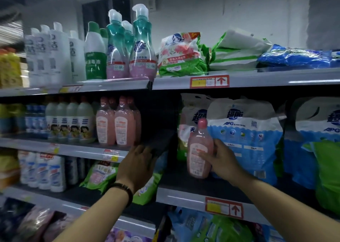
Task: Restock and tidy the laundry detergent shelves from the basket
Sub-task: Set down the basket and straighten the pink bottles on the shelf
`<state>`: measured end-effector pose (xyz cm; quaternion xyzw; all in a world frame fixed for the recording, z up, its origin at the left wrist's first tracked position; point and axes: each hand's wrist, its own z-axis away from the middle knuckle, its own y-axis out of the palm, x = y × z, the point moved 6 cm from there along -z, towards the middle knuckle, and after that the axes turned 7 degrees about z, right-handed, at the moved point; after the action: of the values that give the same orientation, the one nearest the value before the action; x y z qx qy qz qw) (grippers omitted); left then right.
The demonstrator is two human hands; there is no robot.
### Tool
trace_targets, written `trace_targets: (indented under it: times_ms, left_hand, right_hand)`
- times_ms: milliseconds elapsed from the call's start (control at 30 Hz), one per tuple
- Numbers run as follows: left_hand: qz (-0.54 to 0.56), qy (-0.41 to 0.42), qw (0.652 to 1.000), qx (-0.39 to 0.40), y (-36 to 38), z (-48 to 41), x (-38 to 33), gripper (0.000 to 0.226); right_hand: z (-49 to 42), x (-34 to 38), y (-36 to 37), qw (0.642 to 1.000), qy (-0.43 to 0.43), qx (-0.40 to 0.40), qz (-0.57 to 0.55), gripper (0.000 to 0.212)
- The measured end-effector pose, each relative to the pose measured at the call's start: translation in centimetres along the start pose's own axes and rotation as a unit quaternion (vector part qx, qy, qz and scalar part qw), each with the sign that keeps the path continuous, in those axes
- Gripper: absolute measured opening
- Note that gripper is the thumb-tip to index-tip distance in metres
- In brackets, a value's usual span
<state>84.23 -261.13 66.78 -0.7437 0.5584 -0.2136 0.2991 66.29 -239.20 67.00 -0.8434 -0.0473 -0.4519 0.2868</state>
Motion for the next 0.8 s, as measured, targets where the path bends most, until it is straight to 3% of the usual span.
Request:
trace_targets:
  times_ms: [67,233,367,467,600,800]
  left_hand:
    - [0.043,-0.022,0.998,-0.031,-0.1,0.3,0.5,0.021]
    - [0.085,-0.043,0.993,-0.062,0.3,0.9,0.9,0.041]
    - [0.119,-0.054,0.989,-0.066,0.9,0.8,1.4,0.038]
    - [0.154,-0.078,0.982,-0.078,1.4,0.9,2.0,0.049]
    - [0.172,-0.085,0.979,-0.074,1.8,1.0,2.5,0.068]
    - [0.169,-0.055,0.98,-0.087,1.8,1.5,2.5,0.053]
  right_hand:
    - [-1.1,2.0,0.1,0.998,-0.029,-0.04,-0.025,0.028]
    - [-3.8,6.1,2.8,0.995,-0.056,-0.083,0.005,0.041]
    - [-5.7,8.1,5.9,0.994,-0.049,-0.097,-0.018,0.036]
    - [-6.8,9.4,7.5,0.993,-0.042,-0.105,-0.01,0.034]
    - [-7.7,10.6,10.0,0.996,-0.048,-0.081,0.002,0.037]
    - [-8.4,12.0,13.5,0.996,-0.079,-0.02,0.03,0.04]
